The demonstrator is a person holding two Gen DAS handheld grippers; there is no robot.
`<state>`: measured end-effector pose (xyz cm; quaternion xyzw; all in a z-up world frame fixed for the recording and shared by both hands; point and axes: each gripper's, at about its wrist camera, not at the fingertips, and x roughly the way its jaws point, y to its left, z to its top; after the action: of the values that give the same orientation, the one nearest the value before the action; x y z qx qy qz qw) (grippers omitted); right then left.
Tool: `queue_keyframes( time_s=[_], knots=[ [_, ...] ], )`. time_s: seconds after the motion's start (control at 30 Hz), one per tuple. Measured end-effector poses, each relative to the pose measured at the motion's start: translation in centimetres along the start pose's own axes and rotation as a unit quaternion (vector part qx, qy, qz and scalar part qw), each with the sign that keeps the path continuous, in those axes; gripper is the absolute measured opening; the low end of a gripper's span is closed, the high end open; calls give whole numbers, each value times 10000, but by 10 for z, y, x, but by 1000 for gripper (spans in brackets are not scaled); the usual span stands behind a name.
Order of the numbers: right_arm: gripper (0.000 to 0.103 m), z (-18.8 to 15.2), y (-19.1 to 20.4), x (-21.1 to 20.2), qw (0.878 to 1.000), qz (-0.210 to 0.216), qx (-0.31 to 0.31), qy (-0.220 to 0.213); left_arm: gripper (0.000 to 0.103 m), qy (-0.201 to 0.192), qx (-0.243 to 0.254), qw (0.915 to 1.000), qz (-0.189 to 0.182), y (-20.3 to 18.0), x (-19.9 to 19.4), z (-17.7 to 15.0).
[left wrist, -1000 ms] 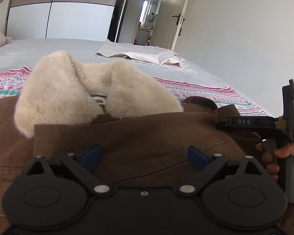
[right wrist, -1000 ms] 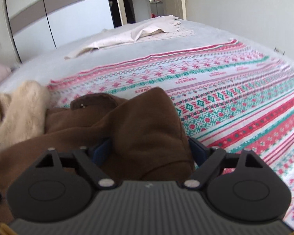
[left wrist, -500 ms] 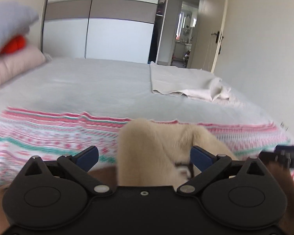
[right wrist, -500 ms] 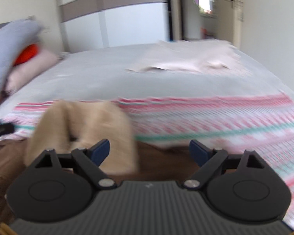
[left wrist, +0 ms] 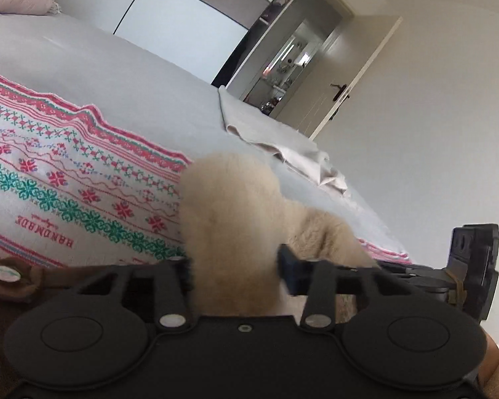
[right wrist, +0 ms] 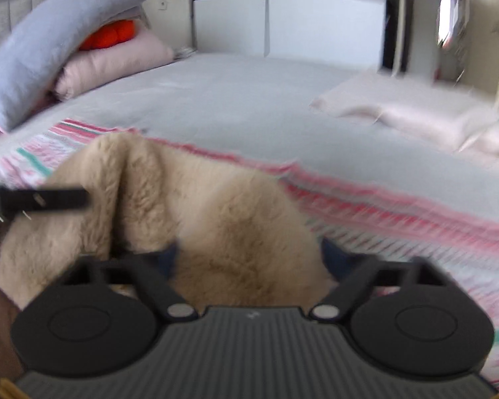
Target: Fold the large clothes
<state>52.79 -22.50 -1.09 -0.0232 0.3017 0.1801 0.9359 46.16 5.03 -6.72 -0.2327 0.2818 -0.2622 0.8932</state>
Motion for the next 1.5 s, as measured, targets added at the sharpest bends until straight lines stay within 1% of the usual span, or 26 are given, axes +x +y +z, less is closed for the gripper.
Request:
queue_keyframes(
  time_s=[0.1, 0.13, 0.2, 0.23, 0.27, 0.3, 0.33, 0.37, 0.4, 0.47, 0.53, 0.6, 0.63, 0.67, 0.73, 0.77, 0.8, 0.87, 0.9, 0.97, 1.03, 1.13, 1.27, 1.37, 1.43, 1.5],
  knots=[
    [35, -14, -25, -2, 9937, 778, 803, 93, 25, 85, -558, 9971, -502, 11, -10, 6],
    [31, -17, -36, -8, 9868, 1108, 1177, 121, 24, 119, -973, 9923, -751, 20, -13, 9],
    [29, -26, -61, -24, 9621, 1883, 1970, 45, 23, 107, -1882, 9736, -1291, 43, -20, 11],
    [28, -33, -77, -32, 9396, 2347, 2490, -76, 23, 89, -2271, 9630, -1451, 53, -21, 10],
    [26, -43, -96, -36, 9046, 2856, 3155, -247, 23, 71, -2574, 9538, -1546, 60, -19, 6],
    [25, -53, -110, -36, 8678, 3233, 3760, -320, 23, 66, -2772, 9485, -1531, 64, -16, 2],
    [25, -60, -119, -33, 8434, 3364, 4180, -287, 23, 101, -2772, 9525, -1258, 64, -12, 1],
    [25, -64, -123, -29, 8397, 3246, 4349, -200, 24, 133, -2545, 9631, -867, 59, -8, -1],
    [25, -65, -122, -23, 8441, 2991, 4449, -83, 26, 75, -2240, 9725, -634, 51, -6, -1],
    [27, -67, -119, -12, 8495, 2600, 4590, -59, 31, -67, -1688, 9853, -269, 32, -10, 2],
    [31, -62, -112, -13, 8655, 2389, 4397, -229, 41, -228, -1471, 9888, -66, 23, -16, 5],
    [44, -52, -98, -23, 8932, 2099, 3963, -336, 48, -480, -1465, 9880, 44, 16, -28, 11],
    [57, -46, -89, -32, 9097, 1855, 3692, -416, 57, -722, -1371, 9879, 82, 14, -37, 14],
    [71, -41, -80, -43, 9278, 1522, 3360, -559, 60, -992, -1169, 9880, 207, 7, -46, 16],
    [74, -34, -59, -66, 9599, 697, 2520, -1011, 60, -1433, -486, 9872, 505, -7, -59, 20],
    [72, -32, -44, -78, 9712, 264, 1991, -1284, 57, -1512, -147, 9867, 574, -14, -62, 19],
    [69, -31, -29, -87, 9767, -149, 1435, -1590, 57, -1550, 162, 9861, 571, -18, -61, 16],
    [39, -35, 0, -95, 9756, -712, 416, -2033, 46, -1474, 655, 9862, 358, -28, -53, 11],
    [32, -37, 8, -94, 9750, -744, 103, -2094, 39, -1314, 882, 9868, 347, -32, -46, 8],
    [17, -40, 20, -88, 9778, -618, -230, -1988, 29, -1031, 1449, 9815, 710, -39, -28, 3],
    [16, -38, 25, -76, 9818, -798, -359, -1685, 26, -687, 1656, 9770, 1158, -35, -9, -2],
    [16, -31, 18, -51, 9880, -931, -218, -1213, 27, -402, 1387, 9779, 1514, -16, 11, 4],
    [16, -30, 7, -25, 9913, -1150, 48, -639, 31, -124, 869, 9834, 1586, 9, 22, 6],
    [16, -38, -4, -21, 9931, -1004, 334, -509, 38, -152, 848, 9831, 1618, 1, 9, 3],
    [17, -38, -8, -27, 9930, -881, 541, -568, 53, -325, 798, 9825, 1653, -9, -2, 4],
    [21, -36, -12, -52, 9900, -876, 871, -686, 75, -441, 743, 9747, 2059, -19, -13, 6]
  ],
)
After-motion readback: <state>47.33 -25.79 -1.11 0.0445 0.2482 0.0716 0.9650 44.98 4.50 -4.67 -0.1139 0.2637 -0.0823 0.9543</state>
